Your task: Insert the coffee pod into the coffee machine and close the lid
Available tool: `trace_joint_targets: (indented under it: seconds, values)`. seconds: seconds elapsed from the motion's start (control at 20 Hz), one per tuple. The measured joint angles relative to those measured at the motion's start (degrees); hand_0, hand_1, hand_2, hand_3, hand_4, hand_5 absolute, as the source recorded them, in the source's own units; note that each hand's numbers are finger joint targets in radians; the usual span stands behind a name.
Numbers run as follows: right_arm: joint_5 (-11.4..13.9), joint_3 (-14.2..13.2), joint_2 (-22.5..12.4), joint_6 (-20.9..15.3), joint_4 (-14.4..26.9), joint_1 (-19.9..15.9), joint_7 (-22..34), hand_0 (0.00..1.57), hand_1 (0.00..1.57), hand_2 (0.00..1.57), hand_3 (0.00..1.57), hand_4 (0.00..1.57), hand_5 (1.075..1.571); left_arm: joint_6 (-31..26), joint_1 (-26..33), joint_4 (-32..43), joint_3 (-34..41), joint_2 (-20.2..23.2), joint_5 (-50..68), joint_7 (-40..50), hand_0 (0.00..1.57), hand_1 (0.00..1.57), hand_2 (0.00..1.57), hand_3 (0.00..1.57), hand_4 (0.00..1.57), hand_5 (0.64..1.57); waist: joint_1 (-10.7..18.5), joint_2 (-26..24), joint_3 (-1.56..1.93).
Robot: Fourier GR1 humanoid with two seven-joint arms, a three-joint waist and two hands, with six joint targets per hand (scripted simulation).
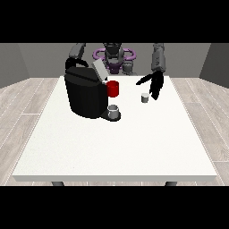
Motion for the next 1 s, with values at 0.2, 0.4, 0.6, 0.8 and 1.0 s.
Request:
trace_joint_targets:
  seconds: [0.2, 0.4, 0.6, 0.8, 1.0]
  values:
    - [1.1, 0.1, 0.2, -1.2, 0.7, -1.8, 1.3, 0.0, 0.0, 0.0, 0.0, 0.47, 1.571, -0.7, -3.8, 5.6, 0.1, 2.4, -2.8, -1.1, 0.0, 0.0, 0.0, 0.0, 0.0, 1.571, -0.3, 1.8, 0.0]
    - [1.3, -0.6, 0.2, -1.9, 1.7, -3.3, 1.4, 0.0, 0.0, 0.0, 0.0, 0.52, 1.571, -2.6, -6.6, 11.3, 0.7, 4.8, -4.3, -1.7, 0.0, 0.0, 0.0, 0.0, 0.0, 1.571, -0.6, 3.9, 0.0]
    - [1.7, -1.2, 0.1, -2.2, 3.1, -4.4, 0.3, 0.0, 0.0, 0.0, 0.0, 0.36, 1.571, -2.5, -9.2, 16.1, 0.0, 5.0, -6.9, -1.9, 0.0, 0.0, 0.0, 0.0, 0.0, 1.571, -1.0, 5.1, 0.0]
    - [1.5, -2.1, -0.7, -1.9, 4.3, -6.2, 0.3, 0.0, 0.0, 0.0, 0.0, 0.28, 1.571, -2.8, -11.0, 19.2, -0.7, 5.6, -9.2, -3.4, 0.0, 0.0, 0.0, 0.0, 0.0, 1.571, -1.0, 5.8, 0.31]
    - [2.3, -1.8, 0.1, -2.9, 5.3, -7.0, -0.8, 0.0, 0.0, 0.0, 0.0, 0.37, 1.571, -3.2, -12.6, 21.1, -0.8, 6.2, -10.7, -4.0, 0.0, 0.0, 0.37, 0.0, 0.0, 1.571, -0.8, 6.3, 0.61]
